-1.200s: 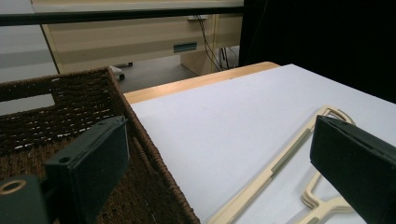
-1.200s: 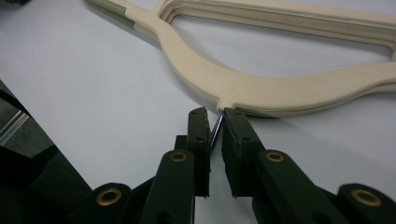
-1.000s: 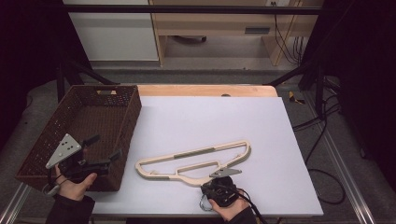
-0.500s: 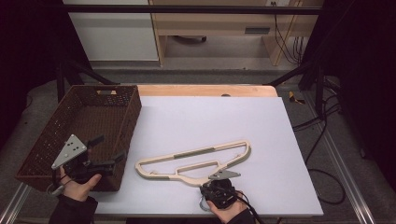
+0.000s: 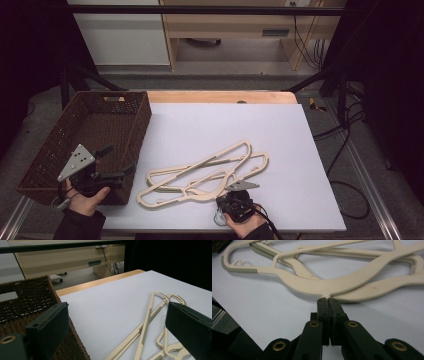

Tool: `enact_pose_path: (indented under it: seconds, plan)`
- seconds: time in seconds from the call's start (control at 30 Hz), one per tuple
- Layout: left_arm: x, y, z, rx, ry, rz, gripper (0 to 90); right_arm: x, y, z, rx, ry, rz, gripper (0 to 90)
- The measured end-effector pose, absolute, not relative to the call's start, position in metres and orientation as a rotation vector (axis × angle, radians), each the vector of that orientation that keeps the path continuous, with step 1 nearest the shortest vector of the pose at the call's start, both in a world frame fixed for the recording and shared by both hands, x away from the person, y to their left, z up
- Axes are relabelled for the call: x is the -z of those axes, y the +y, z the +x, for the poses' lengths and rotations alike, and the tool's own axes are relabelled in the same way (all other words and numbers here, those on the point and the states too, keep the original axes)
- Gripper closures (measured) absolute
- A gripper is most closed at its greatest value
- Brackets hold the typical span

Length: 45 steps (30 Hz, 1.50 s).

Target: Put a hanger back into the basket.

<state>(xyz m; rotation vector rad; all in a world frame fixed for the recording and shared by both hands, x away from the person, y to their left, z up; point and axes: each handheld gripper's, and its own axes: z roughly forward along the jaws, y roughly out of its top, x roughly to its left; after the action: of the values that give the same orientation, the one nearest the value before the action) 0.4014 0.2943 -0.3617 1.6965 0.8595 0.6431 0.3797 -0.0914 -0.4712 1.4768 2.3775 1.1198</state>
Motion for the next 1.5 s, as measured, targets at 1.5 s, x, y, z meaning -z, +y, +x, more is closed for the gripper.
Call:
enact_pose_path:
  seconds: [1.5]
  plan:
    - [0.441,0.117,0.411,-0.405,0.573,2.267,39.4,0.427,-0.096,0.398,-1.053,2.455,1.170,89.0]
